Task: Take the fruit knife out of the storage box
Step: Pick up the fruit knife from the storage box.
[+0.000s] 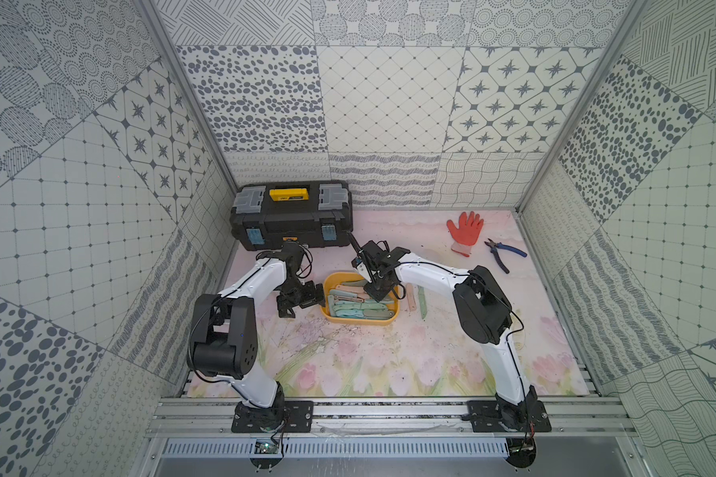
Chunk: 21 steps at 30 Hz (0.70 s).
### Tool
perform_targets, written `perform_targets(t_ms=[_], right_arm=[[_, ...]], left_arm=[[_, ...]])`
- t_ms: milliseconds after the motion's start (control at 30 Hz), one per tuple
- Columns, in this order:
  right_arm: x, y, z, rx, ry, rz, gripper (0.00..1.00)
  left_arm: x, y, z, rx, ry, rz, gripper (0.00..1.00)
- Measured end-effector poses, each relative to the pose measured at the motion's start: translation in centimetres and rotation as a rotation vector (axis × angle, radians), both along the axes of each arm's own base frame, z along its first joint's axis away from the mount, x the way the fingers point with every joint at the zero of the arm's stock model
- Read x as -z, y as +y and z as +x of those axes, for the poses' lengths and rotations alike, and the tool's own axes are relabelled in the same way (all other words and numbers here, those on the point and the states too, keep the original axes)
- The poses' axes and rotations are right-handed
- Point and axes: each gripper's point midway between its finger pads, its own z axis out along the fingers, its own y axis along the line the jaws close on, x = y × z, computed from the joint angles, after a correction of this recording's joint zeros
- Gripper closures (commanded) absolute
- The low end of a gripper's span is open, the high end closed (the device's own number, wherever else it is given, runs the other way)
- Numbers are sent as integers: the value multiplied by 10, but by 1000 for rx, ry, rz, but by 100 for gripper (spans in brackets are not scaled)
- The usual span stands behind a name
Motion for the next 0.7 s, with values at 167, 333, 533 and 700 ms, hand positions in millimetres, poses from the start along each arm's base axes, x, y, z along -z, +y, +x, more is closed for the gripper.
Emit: perform_targets(t_ms=[167,333,533,700], right_arm=[[-11,0,0,3,-13,15,76],[-31,1,-1,5,-37,48,77],[-51,1,-3,7,-57,84,77],[-52,-3,-8,15,-48,88,77]], left_arm=[[0,0,0,0,0,0,2],[0,0,0,0,0,0,2],[0,0,0,0,0,0,2],[0,0,0,0,0,0,2]])
